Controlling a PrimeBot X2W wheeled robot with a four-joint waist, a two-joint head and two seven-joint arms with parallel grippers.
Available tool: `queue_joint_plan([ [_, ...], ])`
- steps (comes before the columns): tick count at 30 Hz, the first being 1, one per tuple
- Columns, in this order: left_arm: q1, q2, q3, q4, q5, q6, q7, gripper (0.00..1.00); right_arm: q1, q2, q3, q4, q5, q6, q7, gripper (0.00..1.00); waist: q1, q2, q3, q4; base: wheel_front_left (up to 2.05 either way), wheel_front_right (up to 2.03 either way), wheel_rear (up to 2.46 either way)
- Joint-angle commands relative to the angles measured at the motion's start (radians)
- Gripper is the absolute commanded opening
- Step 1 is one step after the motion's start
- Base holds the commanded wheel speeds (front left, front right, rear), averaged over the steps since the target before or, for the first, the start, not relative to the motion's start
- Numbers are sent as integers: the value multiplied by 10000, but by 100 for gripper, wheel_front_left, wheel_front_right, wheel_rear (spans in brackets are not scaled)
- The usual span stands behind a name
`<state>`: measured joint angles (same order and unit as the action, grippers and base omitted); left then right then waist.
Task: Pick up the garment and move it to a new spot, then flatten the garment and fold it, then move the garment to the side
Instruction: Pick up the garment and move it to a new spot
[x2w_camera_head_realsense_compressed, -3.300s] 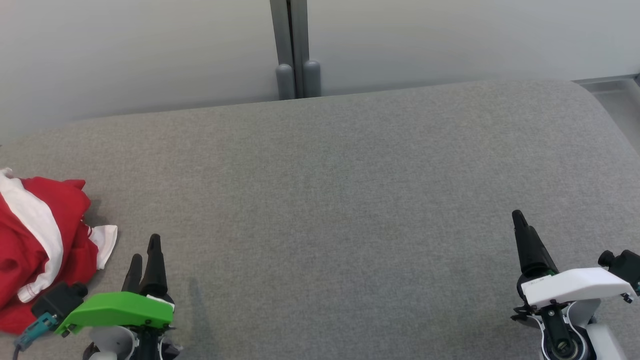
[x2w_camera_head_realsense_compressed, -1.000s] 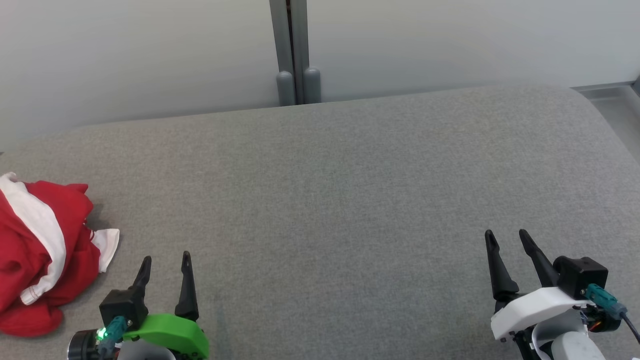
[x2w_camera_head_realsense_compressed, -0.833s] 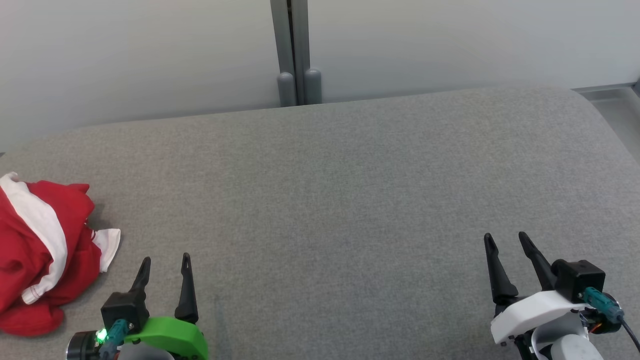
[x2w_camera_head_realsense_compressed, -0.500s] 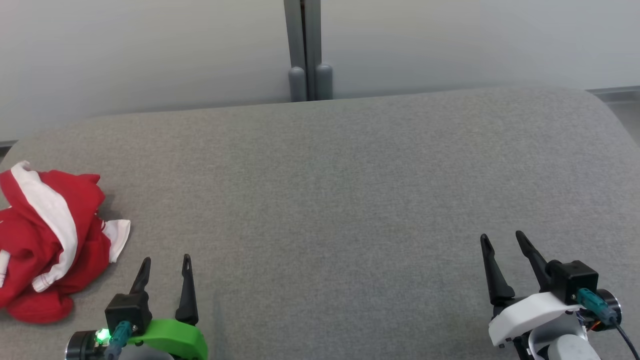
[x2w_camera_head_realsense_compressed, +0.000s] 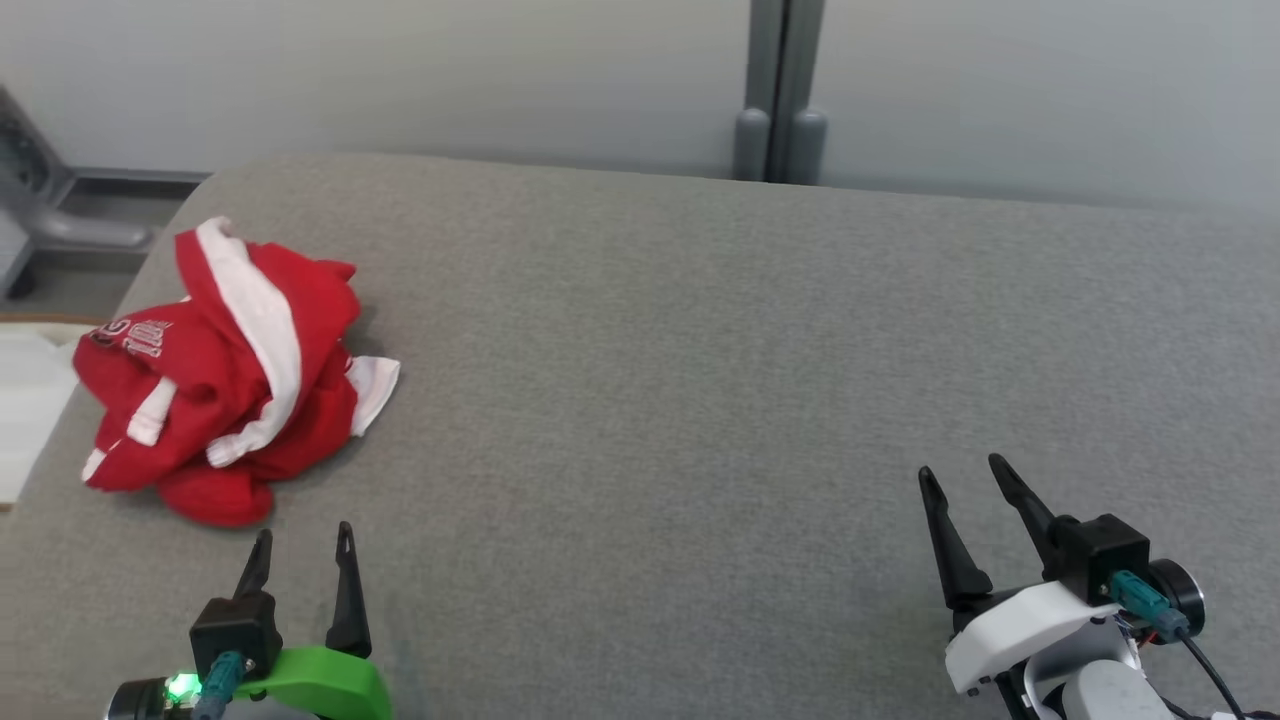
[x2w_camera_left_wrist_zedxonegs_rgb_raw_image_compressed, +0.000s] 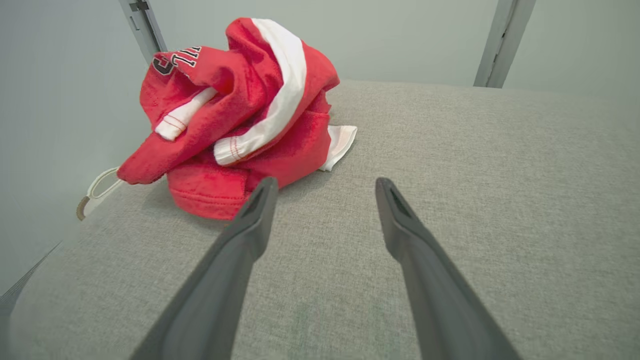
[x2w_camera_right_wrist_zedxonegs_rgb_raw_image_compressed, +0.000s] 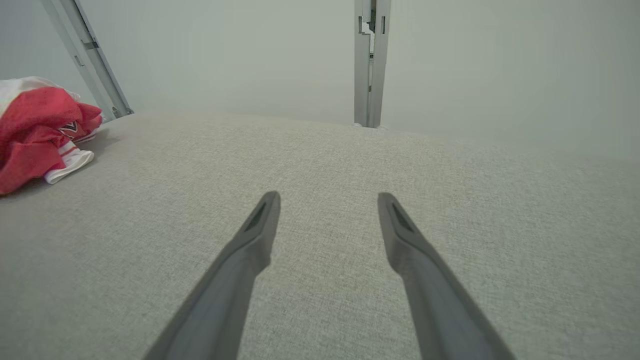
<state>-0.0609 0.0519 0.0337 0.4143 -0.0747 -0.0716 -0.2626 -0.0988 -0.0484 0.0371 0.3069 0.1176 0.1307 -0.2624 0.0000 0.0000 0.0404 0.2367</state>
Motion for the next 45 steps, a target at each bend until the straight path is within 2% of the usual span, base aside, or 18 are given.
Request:
queue_joint_plan([
  [1,-50,4,87,47,-45,-2,-34,100,-132,-44,49,47,66,1,-30,100,0,0,215,1117,0,0,0],
  [10,170,-8,626,167,-343,219,-25,100,-362,-51,523,210,146,-1,-27,100,0,0,395,2188,0,0,0],
  [19,182,-9,774,246,-569,366,-24,100,-389,-53,571,305,147,-1,-24,100,0,0,512,2561,0,0,0],
  [25,-279,-10,860,249,-644,264,-24,100,-543,-56,673,260,-121,-1,-24,100,0,0,848,2365,0,0,0],
  [34,-2196,25,1396,727,-886,-375,-25,100,-1249,-53,718,81,-657,-1,-22,100,0,0,2078,1769,0,0,0],
  [41,-4044,530,1581,1488,-1045,-597,-25,100,-1884,-53,857,-82,-933,-1,-22,100,0,0,3030,1234,0,0,0],
  [45,-4827,929,1316,2019,-1351,-593,-24,100,-2098,-51,954,-145,-1011,-1,-22,100,0,0,3381,904,0,0,0],
])
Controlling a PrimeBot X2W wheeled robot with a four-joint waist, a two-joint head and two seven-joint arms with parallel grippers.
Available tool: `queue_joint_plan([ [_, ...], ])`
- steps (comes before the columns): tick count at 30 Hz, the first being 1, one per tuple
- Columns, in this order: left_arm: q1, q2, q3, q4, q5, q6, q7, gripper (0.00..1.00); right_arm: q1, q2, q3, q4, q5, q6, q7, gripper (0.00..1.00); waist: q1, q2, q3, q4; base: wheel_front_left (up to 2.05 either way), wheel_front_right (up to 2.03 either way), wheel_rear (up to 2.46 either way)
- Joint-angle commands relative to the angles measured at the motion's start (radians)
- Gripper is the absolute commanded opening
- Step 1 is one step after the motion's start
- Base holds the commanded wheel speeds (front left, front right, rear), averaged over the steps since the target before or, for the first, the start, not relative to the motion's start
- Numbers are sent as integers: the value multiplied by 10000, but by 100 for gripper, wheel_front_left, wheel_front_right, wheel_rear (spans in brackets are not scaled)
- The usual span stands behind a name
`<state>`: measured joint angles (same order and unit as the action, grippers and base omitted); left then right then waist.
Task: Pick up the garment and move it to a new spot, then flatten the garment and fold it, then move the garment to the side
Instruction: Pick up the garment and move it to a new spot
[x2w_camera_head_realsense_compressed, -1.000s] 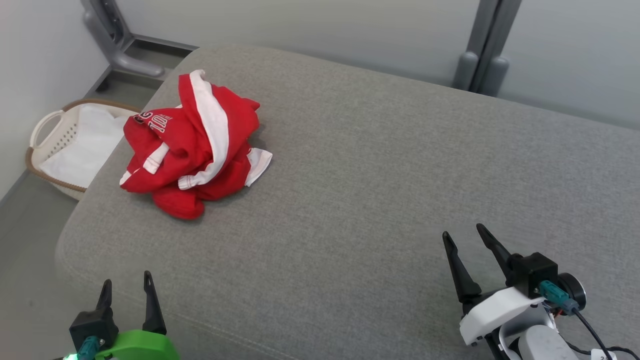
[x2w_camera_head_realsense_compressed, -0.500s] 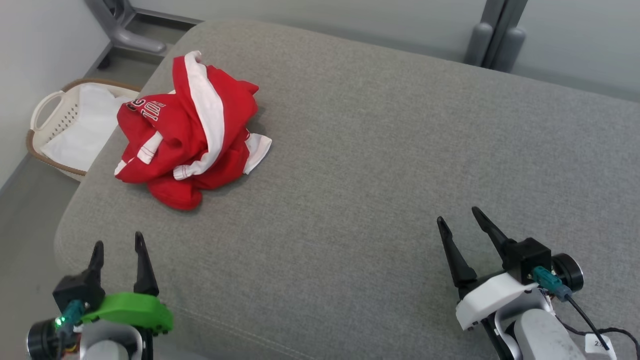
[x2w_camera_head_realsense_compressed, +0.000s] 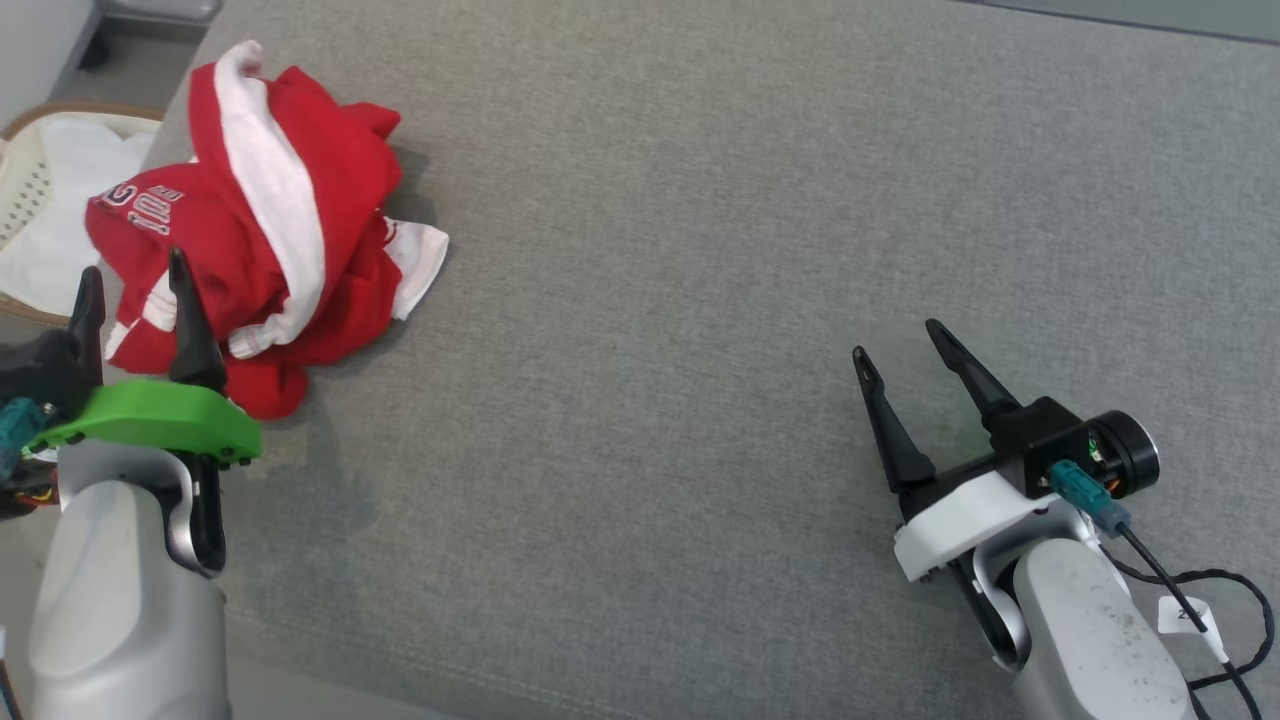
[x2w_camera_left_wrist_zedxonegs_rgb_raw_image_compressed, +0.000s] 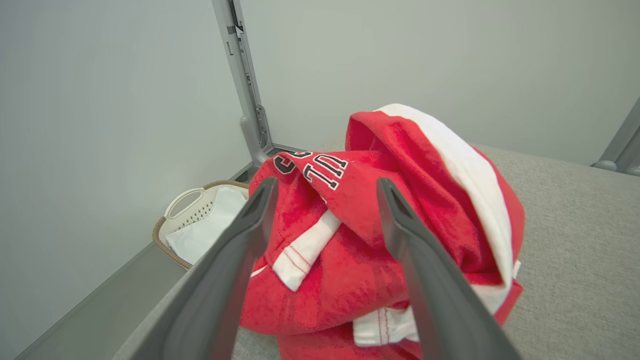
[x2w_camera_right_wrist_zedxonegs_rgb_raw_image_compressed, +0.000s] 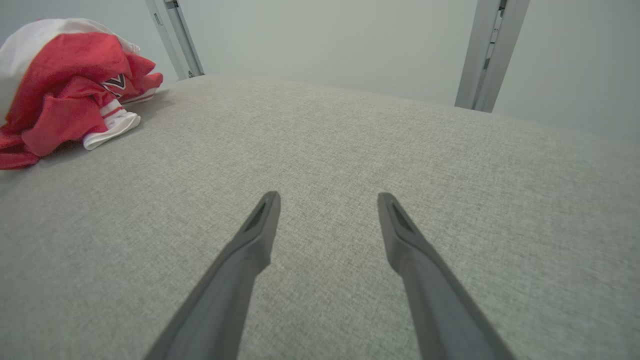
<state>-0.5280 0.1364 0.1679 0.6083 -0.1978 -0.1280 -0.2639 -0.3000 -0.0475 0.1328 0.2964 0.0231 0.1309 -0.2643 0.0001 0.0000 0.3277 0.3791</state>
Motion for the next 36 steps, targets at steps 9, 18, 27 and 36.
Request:
queue_joint_plan([
  [9,-1296,728,-666,1698,-934,-28,-12,100,-307,-58,-15,-13,-151,-3,-3,100,-1,0,959,-1065,0,0,0],
  [18,-1827,1011,-955,3898,-973,-15,-4,0,-290,-61,156,-38,67,-3,-2,100,-1,0,909,-1438,0,0,0],
  [27,-1789,1253,-426,2281,-482,33,-12,0,53,-56,86,-123,349,-3,-2,100,-1,0,349,-1565,0,0,0],
  [36,-1411,707,-374,-1269,233,-8,-10,0,556,-55,76,-119,877,-3,-3,100,-1,0,-785,-1973,0,0,0],
])
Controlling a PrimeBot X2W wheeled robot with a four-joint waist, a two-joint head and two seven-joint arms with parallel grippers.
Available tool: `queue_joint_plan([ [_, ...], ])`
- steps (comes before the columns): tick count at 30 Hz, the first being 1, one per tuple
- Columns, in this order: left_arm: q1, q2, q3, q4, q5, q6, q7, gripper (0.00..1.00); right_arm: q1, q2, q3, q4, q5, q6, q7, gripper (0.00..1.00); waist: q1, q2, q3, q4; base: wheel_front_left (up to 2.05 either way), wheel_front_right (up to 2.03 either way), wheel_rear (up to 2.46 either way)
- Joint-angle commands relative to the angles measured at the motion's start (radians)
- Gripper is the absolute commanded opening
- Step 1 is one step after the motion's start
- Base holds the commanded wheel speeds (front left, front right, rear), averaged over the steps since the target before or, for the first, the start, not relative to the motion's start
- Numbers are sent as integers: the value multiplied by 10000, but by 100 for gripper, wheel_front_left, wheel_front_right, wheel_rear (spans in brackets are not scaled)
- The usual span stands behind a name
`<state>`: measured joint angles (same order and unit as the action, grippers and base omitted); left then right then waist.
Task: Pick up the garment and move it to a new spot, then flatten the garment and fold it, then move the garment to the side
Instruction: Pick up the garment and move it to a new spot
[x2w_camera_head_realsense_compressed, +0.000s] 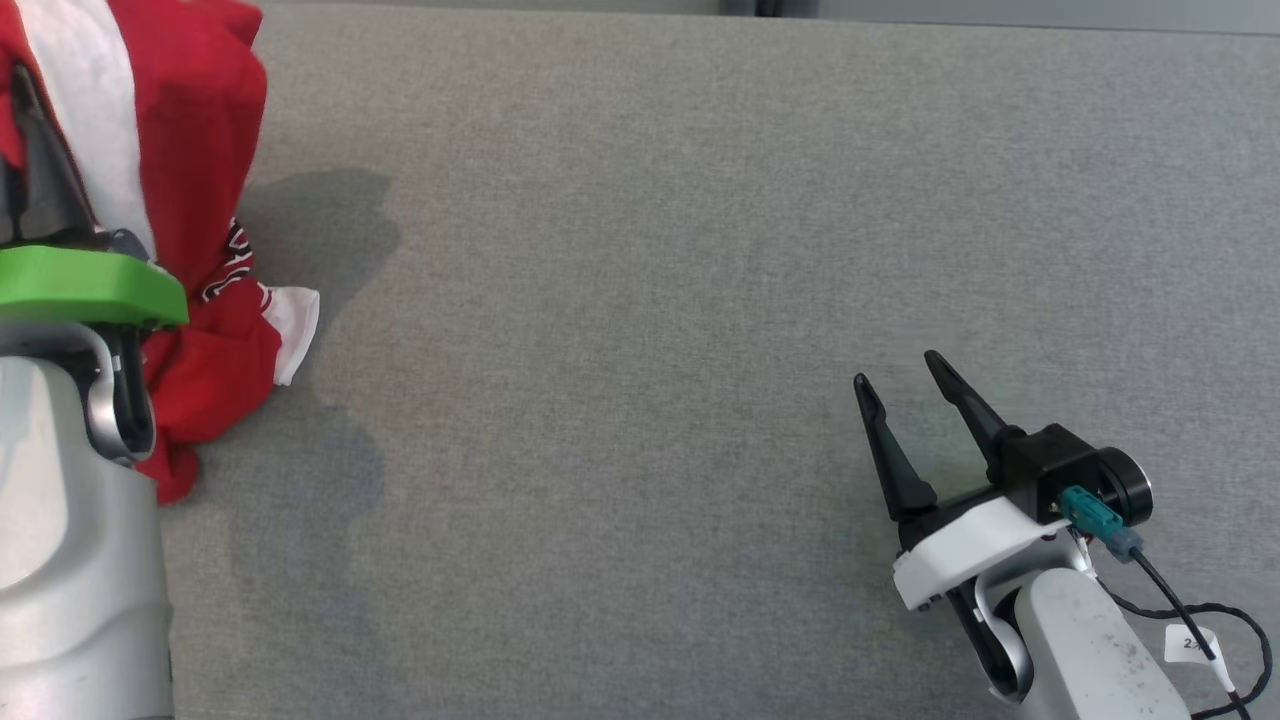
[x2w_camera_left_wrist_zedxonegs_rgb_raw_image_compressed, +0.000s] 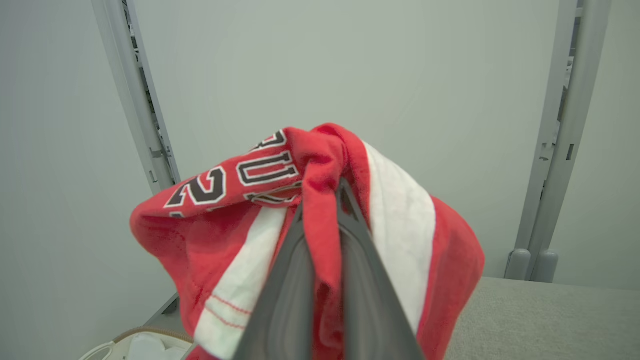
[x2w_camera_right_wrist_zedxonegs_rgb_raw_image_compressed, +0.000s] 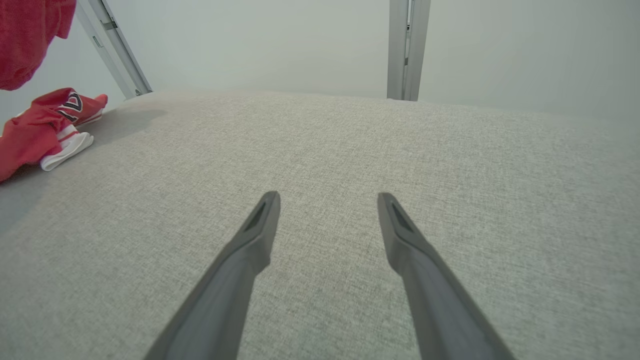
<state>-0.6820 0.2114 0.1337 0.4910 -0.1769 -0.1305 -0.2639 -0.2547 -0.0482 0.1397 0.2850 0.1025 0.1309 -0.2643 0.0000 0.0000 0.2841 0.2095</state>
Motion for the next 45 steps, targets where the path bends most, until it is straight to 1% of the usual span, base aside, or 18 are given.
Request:
queue_joint_plan([
  [1,147,-90,-176,-350,17,15,-10,0,124,-47,24,-13,114,-3,-3,100,0,0,-422,-372,0,0,0],
  [6,271,-382,-1166,-1342,-390,12,-10,0,312,-47,114,-96,251,-3,-2,100,0,0,-686,-1046,0,0,0],
  [11,529,-786,-2443,-1691,-691,11,-10,0,496,-44,101,-118,339,-3,-3,100,0,0,-817,-1888,0,0,0],
  [17,967,-1184,-4089,-1409,-1068,10,-10,0,686,-41,170,-158,448,-3,-3,100,0,0,-939,-3069,0,0,0],
  [21,1287,-1365,-4833,-1160,-1232,10,-10,0,804,-38,193,-202,507,-3,-3,100,0,0,-993,-3742,0,0,0],
  [24,1568,-1442,-5268,-875,-1130,9,-10,0,853,-40,268,-194,564,-3,-3,100,0,0,-1013,-4231,0,0,0],
  [27,1793,-1487,-5716,-486,-1039,9,-10,0,917,-41,242,-179,584,-3,-3,100,0,0,-996,-4551,0,0,0],
  [28,1862,-1480,-5859,-337,-967,9,-11,4,950,-38,243,-182,570,-3,-1,100,0,0,-984,-4648,0,0,0],
  [29,1910,-1476,-5931,-235,-941,9,-11,38,973,-38,240,-184,567,-3,-3,100,0,0,-972,-4716,0,0,0],
  [30,1981,-1472,-6001,-85,-906,11,-11,95,996,-38,227,-195,577,-3,-3,100,0,0,-957,-4776,0,0,0],
  [31,2042,-1471,-6018,-17,-847,10,-11,100,1015,-41,212,-200,589,-3,-3,100,0,0,-949,-4813,0,0,0],
  [34,2272,-1480,-5860,139,-783,10,-10,100,1015,-40,192,-211,599,-3,-3,100,0,0,-954,-4869,0,0,0],
  [40,3176,-1516,-4784,-208,-586,58,-10,100,1077,-44,12,-214,566,-3,-3,100,0,0,-1198,-4780,0,0,0],
  [45,4112,-1489,-3734,-545,-303,112,-10,100,1225,-44,-67,-215,626,-3,-3,100,0,0,-1450,-4547,0,0,0],
])
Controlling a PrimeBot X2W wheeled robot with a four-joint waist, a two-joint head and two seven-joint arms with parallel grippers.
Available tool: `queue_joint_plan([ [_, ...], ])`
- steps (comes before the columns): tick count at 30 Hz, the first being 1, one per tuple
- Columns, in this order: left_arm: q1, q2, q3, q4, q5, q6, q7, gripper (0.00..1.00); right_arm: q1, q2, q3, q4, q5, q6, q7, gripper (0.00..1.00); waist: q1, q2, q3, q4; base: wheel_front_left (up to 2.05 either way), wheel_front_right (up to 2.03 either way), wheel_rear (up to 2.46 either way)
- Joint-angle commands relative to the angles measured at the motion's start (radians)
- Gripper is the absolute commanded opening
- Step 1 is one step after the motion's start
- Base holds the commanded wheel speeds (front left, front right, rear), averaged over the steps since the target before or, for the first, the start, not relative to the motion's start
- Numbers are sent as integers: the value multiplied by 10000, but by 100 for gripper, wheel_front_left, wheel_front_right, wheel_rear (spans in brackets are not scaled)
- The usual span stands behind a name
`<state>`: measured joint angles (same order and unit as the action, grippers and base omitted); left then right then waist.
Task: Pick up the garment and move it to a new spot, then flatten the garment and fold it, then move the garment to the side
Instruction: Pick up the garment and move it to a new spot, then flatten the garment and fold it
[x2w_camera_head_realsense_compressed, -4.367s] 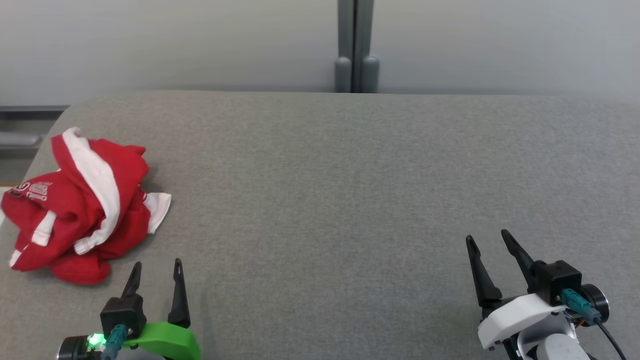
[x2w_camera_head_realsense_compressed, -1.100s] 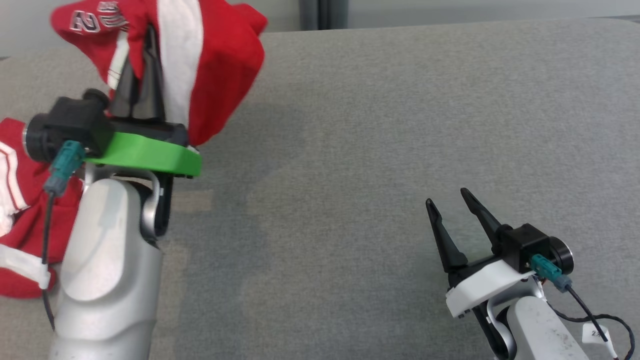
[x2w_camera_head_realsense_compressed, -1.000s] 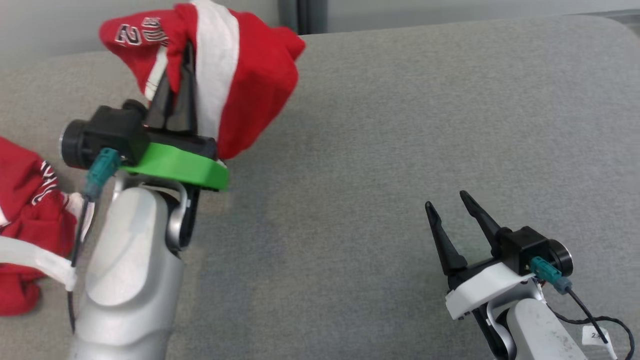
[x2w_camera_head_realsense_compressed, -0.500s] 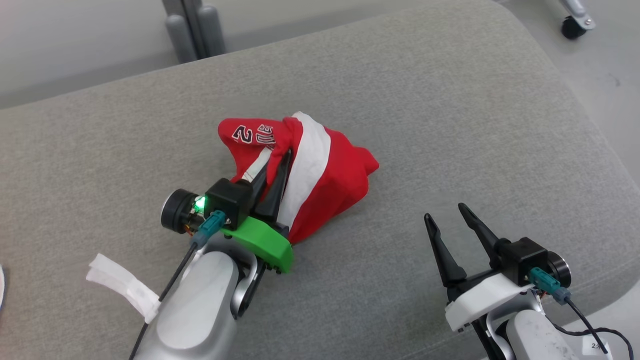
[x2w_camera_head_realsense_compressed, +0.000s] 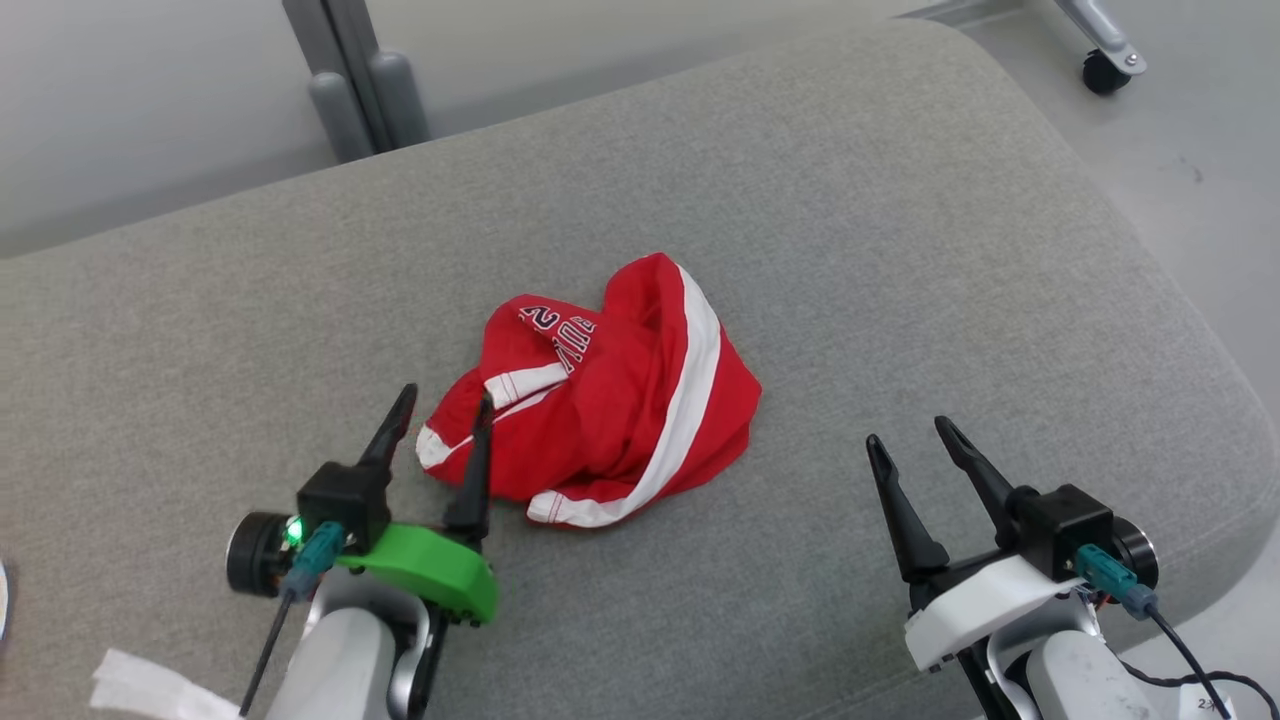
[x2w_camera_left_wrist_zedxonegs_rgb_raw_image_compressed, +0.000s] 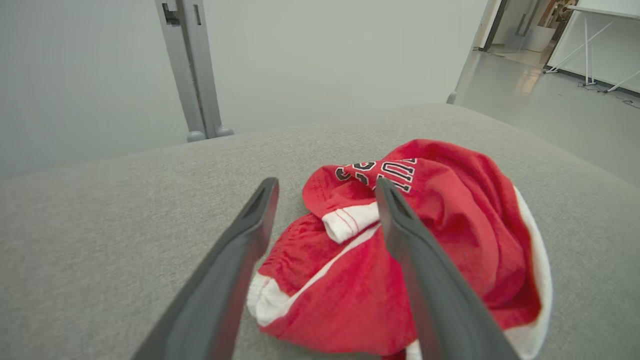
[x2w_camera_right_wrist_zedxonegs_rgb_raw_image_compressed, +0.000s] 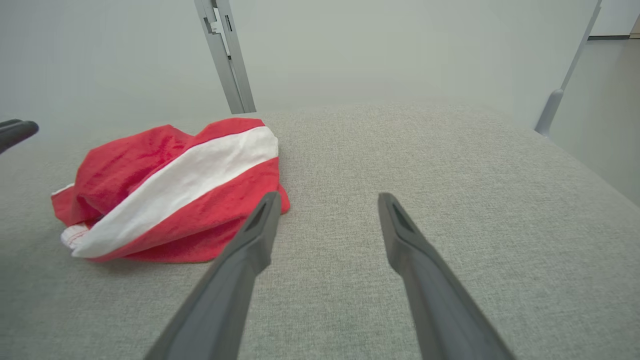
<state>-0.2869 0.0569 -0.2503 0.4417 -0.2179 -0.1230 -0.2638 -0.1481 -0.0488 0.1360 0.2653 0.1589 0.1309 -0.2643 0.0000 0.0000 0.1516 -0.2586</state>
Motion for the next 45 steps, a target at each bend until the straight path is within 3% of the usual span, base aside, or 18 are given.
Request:
queue_joint_plan([
  [1,303,52,303,-110,125,77,-10,100,194,-37,-58,-16,64,-3,-3,100,0,0,-180,195,0,0,0],
  [13,1830,-42,2458,-642,228,171,-12,100,596,-35,-354,61,-75,-3,-3,100,0,0,-604,1164,0,0,0],
  [22,2997,-53,2679,-836,-298,402,-12,100,800,-37,-495,192,-63,-3,-3,100,0,0,-841,1807,0,0,0],
  [29,3265,-53,2323,-655,-515,521,-12,100,845,-37,-440,252,-133,-3,-3,100,0,0,-940,1929,0,0,0],
  [34,2932,-53,1759,-638,-230,306,-12,100,677,-37,-336,214,-199,-3,-3,100,0,0,-821,1774,0,0,0],
  [45,1509,-40,-744,-77,-1171,-77,-12,100,264,-35,-119,7,-296,-3,-3,100,0,0,127,923,0,0,0],
])
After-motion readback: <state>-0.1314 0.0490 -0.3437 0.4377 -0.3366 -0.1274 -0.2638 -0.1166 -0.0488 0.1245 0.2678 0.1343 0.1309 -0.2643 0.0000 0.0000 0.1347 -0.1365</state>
